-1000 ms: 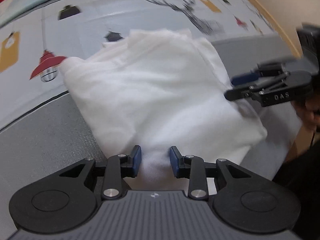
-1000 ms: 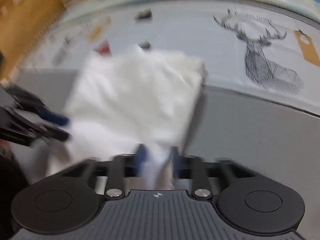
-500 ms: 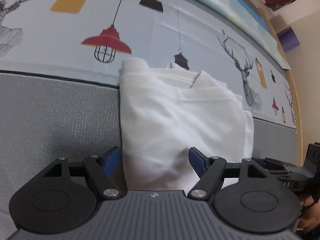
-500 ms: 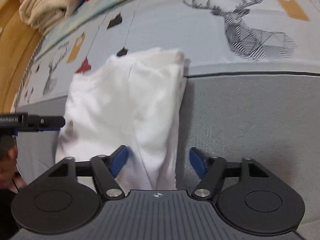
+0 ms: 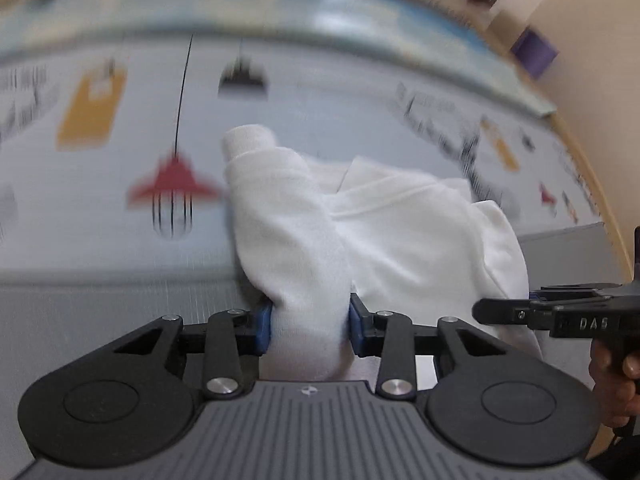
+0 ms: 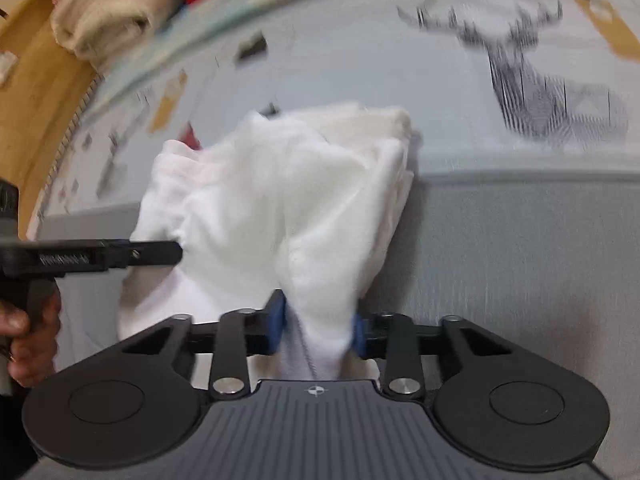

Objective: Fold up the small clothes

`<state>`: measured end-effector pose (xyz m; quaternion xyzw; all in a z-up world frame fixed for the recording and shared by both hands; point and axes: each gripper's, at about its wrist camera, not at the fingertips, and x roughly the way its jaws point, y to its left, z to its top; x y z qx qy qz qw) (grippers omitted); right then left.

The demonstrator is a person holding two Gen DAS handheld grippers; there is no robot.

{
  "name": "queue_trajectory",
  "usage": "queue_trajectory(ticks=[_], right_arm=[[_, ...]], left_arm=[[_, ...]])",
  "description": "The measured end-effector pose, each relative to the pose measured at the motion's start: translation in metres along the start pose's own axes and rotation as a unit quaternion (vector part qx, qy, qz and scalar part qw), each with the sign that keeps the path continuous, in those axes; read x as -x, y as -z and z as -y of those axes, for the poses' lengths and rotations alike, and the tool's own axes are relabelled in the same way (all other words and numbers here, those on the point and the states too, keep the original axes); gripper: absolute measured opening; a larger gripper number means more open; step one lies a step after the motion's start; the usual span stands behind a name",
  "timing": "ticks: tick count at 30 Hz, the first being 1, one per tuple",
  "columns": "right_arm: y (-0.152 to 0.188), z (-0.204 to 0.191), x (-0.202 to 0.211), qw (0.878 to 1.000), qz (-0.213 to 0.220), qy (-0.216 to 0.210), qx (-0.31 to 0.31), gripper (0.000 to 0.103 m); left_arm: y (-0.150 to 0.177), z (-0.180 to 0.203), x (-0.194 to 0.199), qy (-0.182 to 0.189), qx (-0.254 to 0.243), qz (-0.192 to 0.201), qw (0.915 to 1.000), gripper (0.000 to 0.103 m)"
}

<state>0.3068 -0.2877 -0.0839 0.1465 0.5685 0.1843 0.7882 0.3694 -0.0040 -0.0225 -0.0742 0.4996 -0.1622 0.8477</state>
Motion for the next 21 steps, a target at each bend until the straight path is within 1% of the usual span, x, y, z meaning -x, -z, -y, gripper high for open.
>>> queue_trajectory(ticks=[2, 4, 6, 7, 8, 10, 12, 14, 15, 16, 17, 19, 20, 21], right_arm=[[-0.007, -0.003, 0.009, 0.999, 0.043, -0.01, -0.007, 0.031], [-0.013, -0.007, 0.015, 0.997, 0.081, -0.014, -0.011, 0.031], [-0.016, -0.016, 0.016, 0.994, 0.106, -0.005, 0.006, 0.033], [-0.017, -0.02, 0.015, 0.994, 0.11, 0.001, 0.01, 0.034], [-0.018, -0.019, 0.014, 0.994, 0.106, 0.007, 0.01, 0.037], [-0.021, -0.02, 0.008, 0.994, 0.099, 0.04, 0.005, 0.037], [-0.024, -0.019, 0.009, 0.991, 0.11, 0.073, -0.005, 0.039], [-0.024, -0.022, 0.016, 0.988, 0.127, 0.083, 0.015, 0.039], [-0.023, -0.026, 0.02, 0.988, 0.134, 0.077, 0.029, 0.039], [-0.022, -0.029, 0.023, 0.988, 0.136, 0.066, 0.043, 0.039], [-0.02, -0.034, 0.024, 0.988, 0.134, 0.054, 0.056, 0.04], [-0.018, -0.04, 0.02, 0.988, 0.122, 0.041, 0.082, 0.042], [-0.017, -0.041, 0.015, 0.989, 0.111, 0.04, 0.092, 0.043], [-0.016, -0.042, 0.009, 0.99, 0.092, 0.042, 0.101, 0.045]], left_arm=[[-0.006, 0.001, 0.009, -0.005, -0.007, 0.036, 0.9993, 0.041], [-0.01, 0.004, 0.017, -0.021, -0.023, 0.071, 0.997, 0.042], [-0.012, 0.01, 0.017, -0.049, -0.03, 0.087, 0.9946, 0.05], [-0.013, 0.008, 0.018, -0.061, -0.023, 0.089, 0.9939, 0.05], [-0.013, 0.006, 0.019, -0.066, -0.017, 0.092, 0.9934, 0.05], [-0.014, 0.002, 0.025, -0.065, -0.007, 0.097, 0.9931, 0.05], [-0.015, -0.001, 0.033, -0.049, -0.004, 0.101, 0.9937, 0.05], [-0.016, -0.005, 0.037, -0.014, -0.004, 0.088, 0.9961, 0.05], [-0.013, -0.006, 0.038, 0.004, -0.009, 0.075, 0.9971, 0.049], [-0.013, -0.006, 0.037, 0.01, -0.016, 0.065, 0.9977, 0.048], [-0.011, -0.005, 0.034, 0.009, -0.027, 0.051, 0.9983, 0.047], [-0.004, -0.004, 0.02, -0.004, -0.046, 0.003, 0.9989, 0.047], [0.003, -0.005, 0.008, -0.02, -0.053, -0.033, 0.9979, 0.045], [0.009, -0.004, 0.0, -0.047, -0.07, -0.053, 0.995, 0.045]])
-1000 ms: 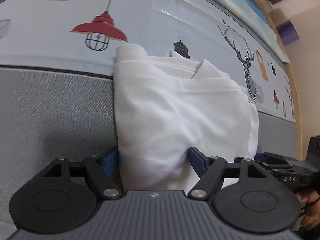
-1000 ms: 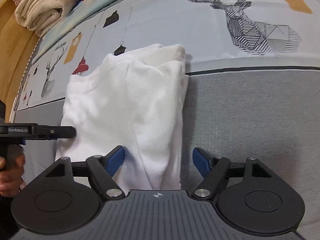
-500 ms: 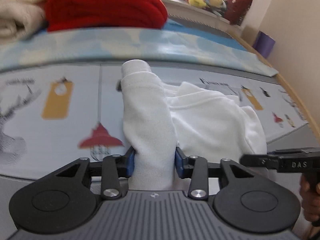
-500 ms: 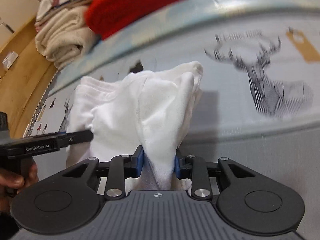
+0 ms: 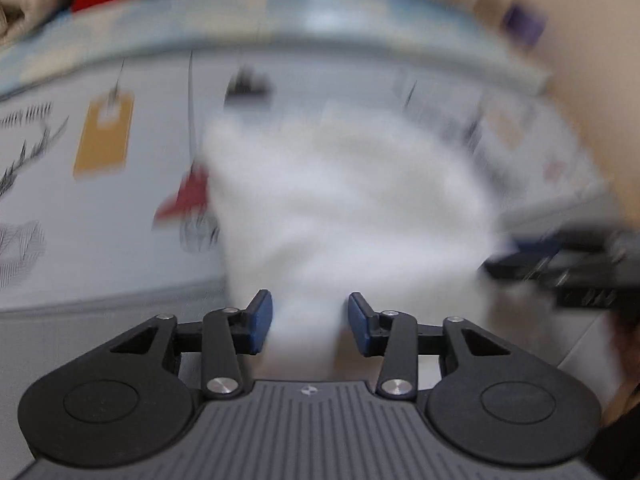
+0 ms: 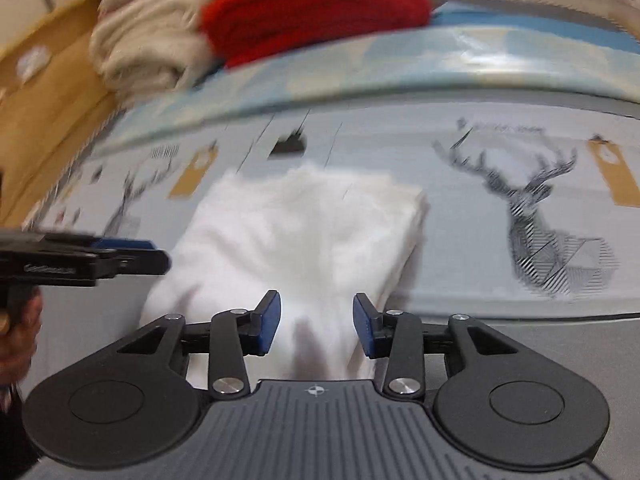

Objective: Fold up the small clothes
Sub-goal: 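Open both tools and pull them back from the folded shirt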

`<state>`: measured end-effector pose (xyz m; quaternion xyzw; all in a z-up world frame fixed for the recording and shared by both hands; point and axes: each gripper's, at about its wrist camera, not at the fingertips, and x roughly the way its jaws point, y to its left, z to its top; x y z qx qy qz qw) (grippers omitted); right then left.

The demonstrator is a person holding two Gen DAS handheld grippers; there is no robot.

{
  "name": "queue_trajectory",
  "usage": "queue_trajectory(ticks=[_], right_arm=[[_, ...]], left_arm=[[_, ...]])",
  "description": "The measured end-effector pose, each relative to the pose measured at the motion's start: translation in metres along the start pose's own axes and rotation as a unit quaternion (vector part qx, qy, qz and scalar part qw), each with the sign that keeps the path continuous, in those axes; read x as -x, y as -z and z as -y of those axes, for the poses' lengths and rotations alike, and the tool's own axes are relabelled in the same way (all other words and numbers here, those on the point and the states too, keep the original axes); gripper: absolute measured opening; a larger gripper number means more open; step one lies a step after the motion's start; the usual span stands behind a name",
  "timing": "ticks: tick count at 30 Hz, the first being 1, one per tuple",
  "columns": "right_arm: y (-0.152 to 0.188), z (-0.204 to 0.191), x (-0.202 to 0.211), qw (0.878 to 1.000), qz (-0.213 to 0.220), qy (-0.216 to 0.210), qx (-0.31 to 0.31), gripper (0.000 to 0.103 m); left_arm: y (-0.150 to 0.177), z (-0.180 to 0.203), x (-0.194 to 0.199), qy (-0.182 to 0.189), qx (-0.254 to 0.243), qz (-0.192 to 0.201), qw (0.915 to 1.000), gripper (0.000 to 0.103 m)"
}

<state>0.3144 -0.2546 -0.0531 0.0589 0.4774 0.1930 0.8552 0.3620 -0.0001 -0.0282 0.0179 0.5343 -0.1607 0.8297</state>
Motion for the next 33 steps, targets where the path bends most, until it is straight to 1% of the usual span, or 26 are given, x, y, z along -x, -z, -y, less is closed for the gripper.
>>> queue_trajectory(ticks=[1, 2, 3, 4, 7, 8, 9, 10, 11, 12, 13, 15, 19, 20, 22, 23, 24, 26, 27, 29, 31, 33], right_arm=[[0.002, -0.002, -0.008, 1.0, -0.022, 0.009, 0.008, 0.045], [0.006, -0.002, -0.016, 0.998, -0.049, 0.033, 0.02, 0.05], [0.011, -0.002, -0.025, 0.995, -0.074, 0.055, 0.031, 0.056], [0.013, -0.003, -0.029, 0.994, -0.084, 0.068, 0.036, 0.055], [0.009, -0.004, -0.021, 0.995, -0.066, 0.061, 0.034, 0.055], [0.009, -0.005, -0.019, 0.996, -0.06, 0.054, 0.032, 0.055], [0.008, -0.003, -0.018, 0.997, -0.059, 0.05, 0.031, 0.055], [0.01, -0.001, -0.02, 0.996, -0.066, 0.055, 0.031, 0.055], [0.011, 0.0, -0.022, 0.994, -0.079, 0.066, 0.031, 0.058], [0.014, 0.004, -0.027, 0.992, -0.098, 0.073, 0.028, 0.065], [0.016, 0.007, -0.032, 0.99, -0.112, 0.077, 0.023, 0.067], [0.019, 0.008, -0.033, 0.988, -0.128, 0.083, 0.021, 0.068], [0.023, 0.001, -0.021, 0.987, -0.125, 0.099, 0.033, 0.068], [0.024, -0.001, -0.018, 0.986, -0.126, 0.106, 0.038, 0.068], [0.029, -0.004, -0.01, 0.982, -0.127, 0.127, 0.052, 0.068], [0.032, -0.006, -0.004, 0.981, -0.127, 0.134, 0.06, 0.068], [0.034, -0.007, 0.002, 0.98, -0.122, 0.139, 0.067, 0.068], [0.034, -0.008, 0.019, 0.982, -0.09, 0.149, 0.076, 0.067], [0.031, -0.01, 0.033, 0.983, -0.059, 0.158, 0.075, 0.067], [0.025, -0.013, 0.062, 0.985, 0.001, 0.163, 0.052, 0.067], [0.023, -0.02, 0.099, 0.985, 0.068, 0.156, 0.022, 0.072], [0.028, -0.032, 0.132, 0.981, 0.125, 0.15, 0.013, 0.086]], left_arm=[[0.002, 0.004, -0.001, -0.015, -0.017, 0.001, 0.9997, 0.046], [0.002, 0.007, 0.002, -0.017, -0.025, 0.005, 0.9995, 0.046], [0.002, 0.008, 0.006, -0.014, -0.022, 0.012, 0.9996, 0.046], [0.002, 0.007, 0.011, -0.007, -0.017, 0.017, 0.9997, 0.046], [0.005, 0.005, 0.021, 0.015, -0.016, 0.026, 0.9994, 0.046], [0.008, 0.005, 0.019, 0.016, -0.021, 0.017, 0.9995, 0.046], [0.008, 0.006, 0.012, 0.007, -0.026, -0.004, 0.9996, 0.046], [0.013, 0.006, 0.005, -0.005, -0.033, -0.023, 0.9992, 0.046], [0.017, 0.007, -0.002, -0.021, -0.046, -0.047, 0.9976, 0.048], [0.023, 0.008, -0.008, -0.026, -0.053, -0.069, 0.9959, 0.048], [0.027, 0.008, -0.01, -0.024, -0.053, -0.076, 0.9954, 0.048], [0.029, 0.011, -0.002, -0.029, -0.058, -0.06, 0.9961, 0.048], [0.036, 0.015, 0.02, -0.035, -0.062, -0.024, 0.9971, 0.048], [0.039, 0.016, 0.027, -0.034, -0.062, -0.018, 0.9973, 0.052], [0.042, 0.019, 0.043, -0.044, -0.063, -0.004, 0.997, 0.059], [0.044, 0.021, 0.053, -0.052, -0.066, 0.007, 0.9964, 0.067], [0.047, 0.025, 0.067, -0.059, -0.075, 0.026, 0.9951, 0.076], [0.054, 0.038, 0.092, -0.078, -0.094, 0.067, 0.9902, 0.085], [0.059, 0.046, 0.106, -0.093, -0.105, 0.091, 0.9859, 0.085], [0.071, 0.06, 0.133, -0.112, -0.114, 0.132, 0.9782, 0.086], [0.084, 0.07, 0.156, -0.115, -0.094, 0.167, 0.9746, 0.087], [0.097, 0.076, 0.172, -0.106, -0.061, 0.187, 0.9747, 0.087]])
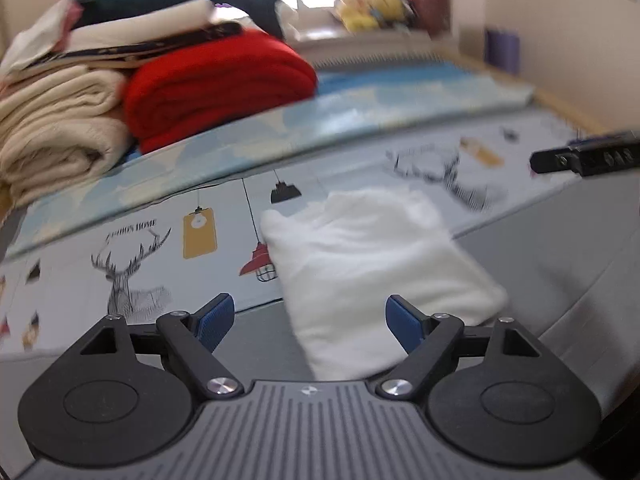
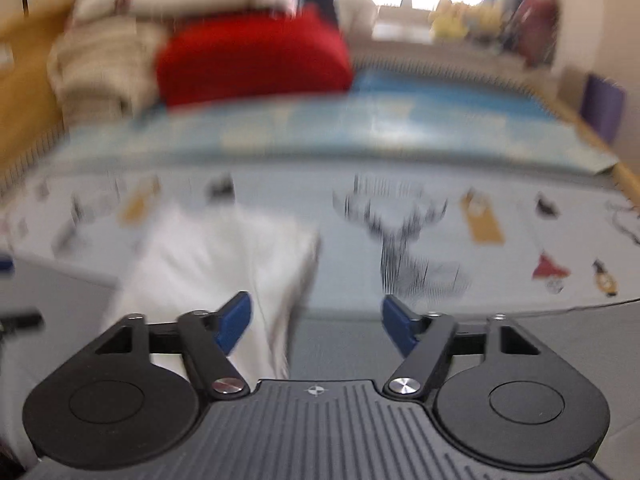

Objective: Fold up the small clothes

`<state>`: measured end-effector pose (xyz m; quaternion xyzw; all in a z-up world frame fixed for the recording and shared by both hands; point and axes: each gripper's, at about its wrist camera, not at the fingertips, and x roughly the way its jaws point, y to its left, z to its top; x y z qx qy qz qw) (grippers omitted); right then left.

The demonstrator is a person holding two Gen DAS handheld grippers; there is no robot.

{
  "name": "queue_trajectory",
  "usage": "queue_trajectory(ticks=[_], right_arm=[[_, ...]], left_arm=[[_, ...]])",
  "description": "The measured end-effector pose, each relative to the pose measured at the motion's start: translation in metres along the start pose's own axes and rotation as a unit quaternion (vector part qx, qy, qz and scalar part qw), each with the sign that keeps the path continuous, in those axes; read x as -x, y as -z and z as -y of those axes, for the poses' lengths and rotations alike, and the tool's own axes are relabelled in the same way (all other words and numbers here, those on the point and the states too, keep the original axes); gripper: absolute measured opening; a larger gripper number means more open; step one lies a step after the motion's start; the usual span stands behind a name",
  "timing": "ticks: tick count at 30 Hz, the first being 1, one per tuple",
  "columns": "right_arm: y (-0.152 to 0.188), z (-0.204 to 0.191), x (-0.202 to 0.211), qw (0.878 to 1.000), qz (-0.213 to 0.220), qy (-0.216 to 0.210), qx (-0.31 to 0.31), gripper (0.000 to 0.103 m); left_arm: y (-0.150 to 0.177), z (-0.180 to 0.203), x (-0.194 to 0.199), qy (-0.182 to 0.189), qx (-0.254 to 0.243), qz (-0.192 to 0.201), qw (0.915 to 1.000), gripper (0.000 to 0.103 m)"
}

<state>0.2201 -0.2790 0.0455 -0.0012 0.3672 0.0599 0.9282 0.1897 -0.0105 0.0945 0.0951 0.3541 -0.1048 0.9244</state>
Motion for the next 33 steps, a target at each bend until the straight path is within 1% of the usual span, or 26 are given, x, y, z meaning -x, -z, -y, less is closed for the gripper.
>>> queue_trajectory(ticks=[2, 3, 4, 5, 6, 7, 9, 10, 12, 15, 18, 20, 23, 33], right_arm=[[0.007, -0.006, 0.033, 0.999, 0.05, -0.002, 0.002, 0.093], [0.014, -0.01, 0.047, 0.998, 0.067, -0.003, 0.005, 0.095], [0.022, -0.014, 0.057, 0.997, 0.076, -0.005, 0.008, 0.095], [0.029, -0.017, 0.063, 0.997, 0.075, -0.008, 0.012, 0.095], [0.035, -0.023, 0.069, 0.997, 0.069, -0.006, 0.017, 0.095], [0.039, -0.028, 0.077, 0.997, 0.075, -0.004, 0.02, 0.095], [0.052, -0.037, 0.09, 0.995, 0.1, -0.001, 0.014, 0.102], [0.061, -0.04, 0.092, 0.995, 0.101, 0.003, 0.008, 0.102], [0.078, -0.045, 0.087, 0.997, 0.079, 0.013, -0.008, 0.102], [0.101, -0.05, 0.078, 0.998, 0.053, 0.012, -0.031, 0.102], [0.117, -0.061, 0.067, 0.999, 0.026, 0.019, -0.023, 0.102], [0.122, -0.07, 0.065, 1.0, 0.015, 0.022, -0.009, 0.102], [0.125, -0.078, 0.063, 1.0, 0.016, 0.016, 0.005, 0.102], [0.125, -0.084, 0.057, 1.0, 0.009, 0.006, 0.01, 0.102]], left_arm=[[0.013, 0.006, 0.016, 0.0, 0.031, 0.015, 0.9994, 0.088], [0.024, 0.012, 0.023, 0.0, 0.042, 0.022, 0.9989, 0.094], [0.034, 0.016, 0.027, 0.0, 0.049, 0.024, 0.9985, 0.099], [0.047, 0.021, 0.028, 0.005, 0.054, 0.022, 0.9983, 0.103], [0.058, 0.023, 0.028, 0.006, 0.06, 0.014, 0.9981, 0.103], [0.068, 0.026, 0.027, 0.002, 0.07, 0.0, 0.9976, 0.103], [0.084, 0.028, 0.025, -0.01, 0.093, -0.018, 0.9954, 0.103], [0.088, 0.029, 0.021, -0.014, 0.1, -0.029, 0.9945, 0.103], [0.092, 0.029, 0.012, -0.024, 0.104, -0.055, 0.9928, 0.103], [0.091, 0.026, 0.007, -0.03, 0.117, -0.054, 0.9913, 0.103], [0.093, 0.026, 0.0, -0.039, 0.123, -0.065, 0.9894, 0.103], [0.093, 0.027, 0.0, -0.033, 0.13, -0.067, 0.9887, 0.103], [0.093, 0.027, 0.0, -0.03, 0.133, -0.062, 0.9887, 0.103], [0.093, 0.026, -0.003, -0.035, 0.141, -0.056, 0.9879, 0.103]])
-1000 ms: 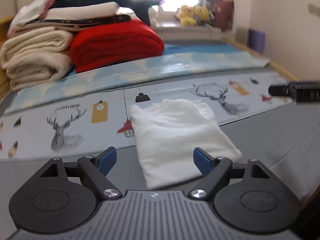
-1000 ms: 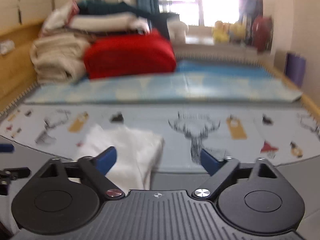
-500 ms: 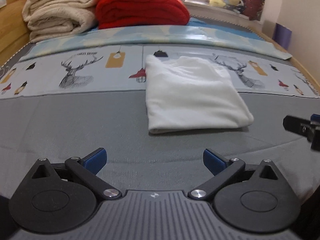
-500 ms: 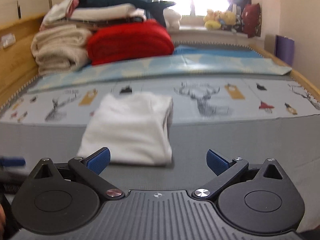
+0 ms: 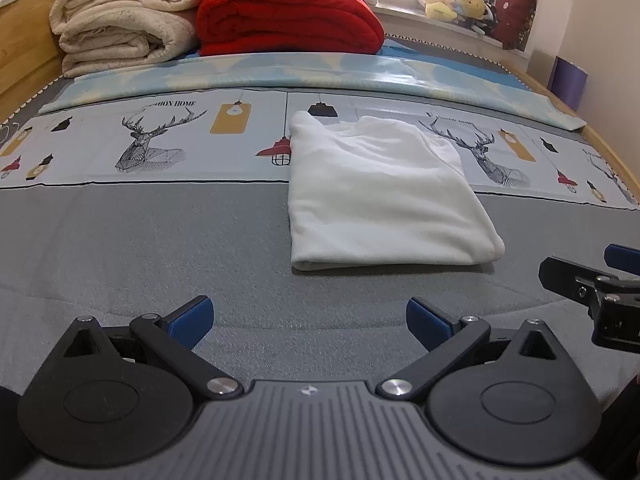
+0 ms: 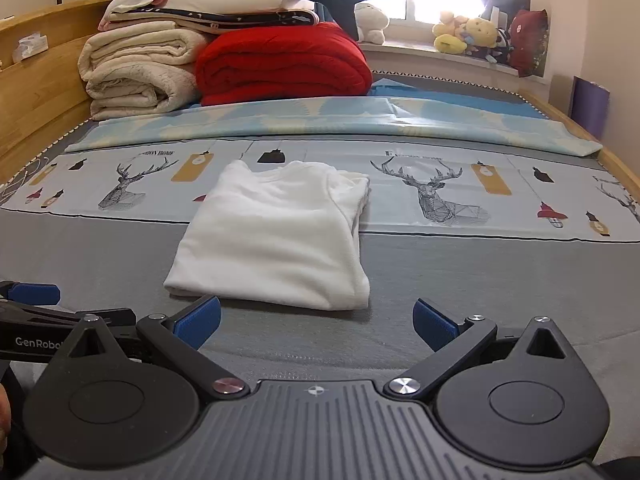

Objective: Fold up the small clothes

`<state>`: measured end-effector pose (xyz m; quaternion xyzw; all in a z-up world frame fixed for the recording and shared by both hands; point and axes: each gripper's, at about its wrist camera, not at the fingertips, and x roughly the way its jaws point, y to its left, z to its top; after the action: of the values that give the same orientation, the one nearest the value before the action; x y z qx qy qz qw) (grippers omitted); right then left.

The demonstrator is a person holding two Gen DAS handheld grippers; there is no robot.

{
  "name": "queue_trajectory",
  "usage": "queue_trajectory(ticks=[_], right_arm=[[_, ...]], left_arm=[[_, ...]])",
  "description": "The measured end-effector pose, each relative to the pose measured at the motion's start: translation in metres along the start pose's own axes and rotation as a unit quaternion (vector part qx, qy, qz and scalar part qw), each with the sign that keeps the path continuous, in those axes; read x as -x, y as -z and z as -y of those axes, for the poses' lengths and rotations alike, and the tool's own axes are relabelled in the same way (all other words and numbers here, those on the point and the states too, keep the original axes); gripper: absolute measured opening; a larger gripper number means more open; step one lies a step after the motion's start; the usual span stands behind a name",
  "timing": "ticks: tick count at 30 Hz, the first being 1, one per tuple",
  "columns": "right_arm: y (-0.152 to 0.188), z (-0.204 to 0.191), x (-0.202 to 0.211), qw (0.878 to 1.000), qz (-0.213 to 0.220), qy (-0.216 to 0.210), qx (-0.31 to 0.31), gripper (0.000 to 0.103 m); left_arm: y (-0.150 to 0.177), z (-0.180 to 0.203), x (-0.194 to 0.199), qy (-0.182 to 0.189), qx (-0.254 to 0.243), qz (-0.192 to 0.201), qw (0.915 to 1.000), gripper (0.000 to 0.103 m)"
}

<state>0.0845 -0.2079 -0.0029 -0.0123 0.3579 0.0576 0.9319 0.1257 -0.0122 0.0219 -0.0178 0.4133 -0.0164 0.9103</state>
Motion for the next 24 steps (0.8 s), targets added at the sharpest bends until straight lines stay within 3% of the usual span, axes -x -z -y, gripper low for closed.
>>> queue_trajectory(ticks=[24], right_arm=[[0.0006, -0.0009, -0.0031, 1.0, -0.002, -0.008, 0.018, 0.102]], left_arm=[[-0.0012, 0.0012, -0.0055, 0.003, -0.002, -0.002, 1.0, 0.103]])
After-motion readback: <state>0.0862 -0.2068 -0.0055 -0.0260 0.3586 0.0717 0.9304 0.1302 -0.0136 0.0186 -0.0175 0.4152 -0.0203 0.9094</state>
